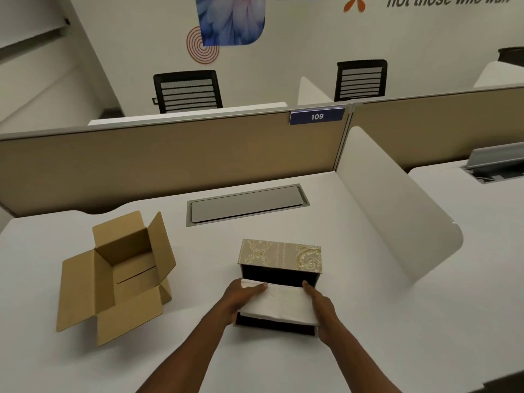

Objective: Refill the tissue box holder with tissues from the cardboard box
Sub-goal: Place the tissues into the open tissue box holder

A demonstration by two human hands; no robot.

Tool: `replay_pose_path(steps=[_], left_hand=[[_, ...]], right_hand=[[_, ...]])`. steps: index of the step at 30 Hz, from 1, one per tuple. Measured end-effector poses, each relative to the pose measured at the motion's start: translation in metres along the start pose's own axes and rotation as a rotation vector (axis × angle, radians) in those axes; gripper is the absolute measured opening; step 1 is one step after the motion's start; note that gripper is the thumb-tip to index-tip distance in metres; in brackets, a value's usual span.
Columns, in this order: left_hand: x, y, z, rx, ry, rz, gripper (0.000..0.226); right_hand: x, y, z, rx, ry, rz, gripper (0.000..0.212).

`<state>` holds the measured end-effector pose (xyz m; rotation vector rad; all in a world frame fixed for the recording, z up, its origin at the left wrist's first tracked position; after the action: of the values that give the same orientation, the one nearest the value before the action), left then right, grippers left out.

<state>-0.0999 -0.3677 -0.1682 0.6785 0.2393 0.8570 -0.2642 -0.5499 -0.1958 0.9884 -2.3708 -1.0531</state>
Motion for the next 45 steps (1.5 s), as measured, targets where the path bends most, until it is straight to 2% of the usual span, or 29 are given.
replay_pose_path(steps=[3, 4, 7, 8, 12, 15, 19, 25, 27, 29, 32, 34, 37, 39, 42, 43, 45], left_hand=[[0.001, -0.009, 0.005, 0.001, 0.009, -0.026, 0.04], [0.0, -0.01, 0.006, -0.002, 0.007, -0.035, 0.04], [0.001, -0.01, 0.006, -0.015, 0.006, -0.003, 0.037], [0.002, -0.009, 0.007, -0.023, 0.007, 0.02, 0.035], [0.009, -0.008, 0.0, -0.034, -0.022, 0.147, 0.04], [0.012, -0.007, -0.007, -0.037, -0.05, 0.183, 0.056], [0.002, -0.002, -0.005, -0.041, -0.095, 0.168, 0.048], [0.009, -0.004, -0.014, -0.014, -0.097, 0.169, 0.079], [0.011, -0.006, -0.015, 0.002, -0.086, 0.146, 0.098], [0.012, -0.006, -0.013, 0.009, -0.078, 0.138, 0.105], [0.011, -0.002, -0.009, -0.005, -0.033, 0.207, 0.1], [0.008, 0.003, -0.011, 0.006, -0.025, 0.253, 0.087], [0.004, 0.007, -0.013, -0.021, -0.076, 0.227, 0.063], [0.009, 0.007, -0.013, -0.026, -0.072, 0.2, 0.064], [0.018, 0.008, -0.015, -0.002, -0.069, 0.249, 0.078], [0.017, 0.01, -0.016, 0.0, -0.069, 0.264, 0.074], [0.01, 0.013, -0.018, -0.023, -0.059, 0.244, 0.053]], right_hand=[[-0.002, -0.002, -0.009, 0.004, 0.0, 0.017, 0.067], [-0.002, -0.004, -0.01, 0.01, 0.006, 0.026, 0.07], [0.001, 0.001, -0.017, 0.041, 0.061, 0.103, 0.1], [0.002, 0.005, -0.02, 0.054, 0.08, 0.13, 0.105], [0.006, 0.017, -0.026, 0.142, 0.119, 0.185, 0.09], [0.008, 0.023, -0.022, 0.202, 0.155, 0.216, 0.079], [0.004, 0.026, -0.021, 0.26, 0.278, 0.244, 0.071], [-0.003, 0.024, -0.03, 0.358, 0.533, 0.265, 0.062], [-0.002, 0.02, -0.031, 0.356, 0.568, 0.258, 0.062], [0.0, 0.019, -0.03, 0.309, 0.531, 0.251, 0.068], [0.001, 0.022, -0.024, 0.246, 0.401, 0.275, 0.076], [-0.002, 0.023, -0.018, 0.235, 0.359, 0.279, 0.076], [-0.004, 0.024, -0.016, 0.234, 0.359, 0.26, 0.076], [0.0, 0.022, -0.019, 0.235, 0.364, 0.236, 0.077], [0.011, 0.021, -0.024, 0.241, 0.34, 0.277, 0.077], [0.011, 0.023, -0.024, 0.242, 0.341, 0.295, 0.077], [0.005, 0.025, -0.019, 0.244, 0.347, 0.282, 0.077]])
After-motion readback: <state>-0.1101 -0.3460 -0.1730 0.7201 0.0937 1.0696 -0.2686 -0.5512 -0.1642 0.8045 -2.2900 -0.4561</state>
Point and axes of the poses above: each hand's wrist, its own y-axis away from the middle knuckle, its own x-axis out of the back of the hand, z = x × y, the point moved 8 cm from there along -y, towards the middle knuckle, and after that the axes turned 1 degree about y, right-handed, at the moved point
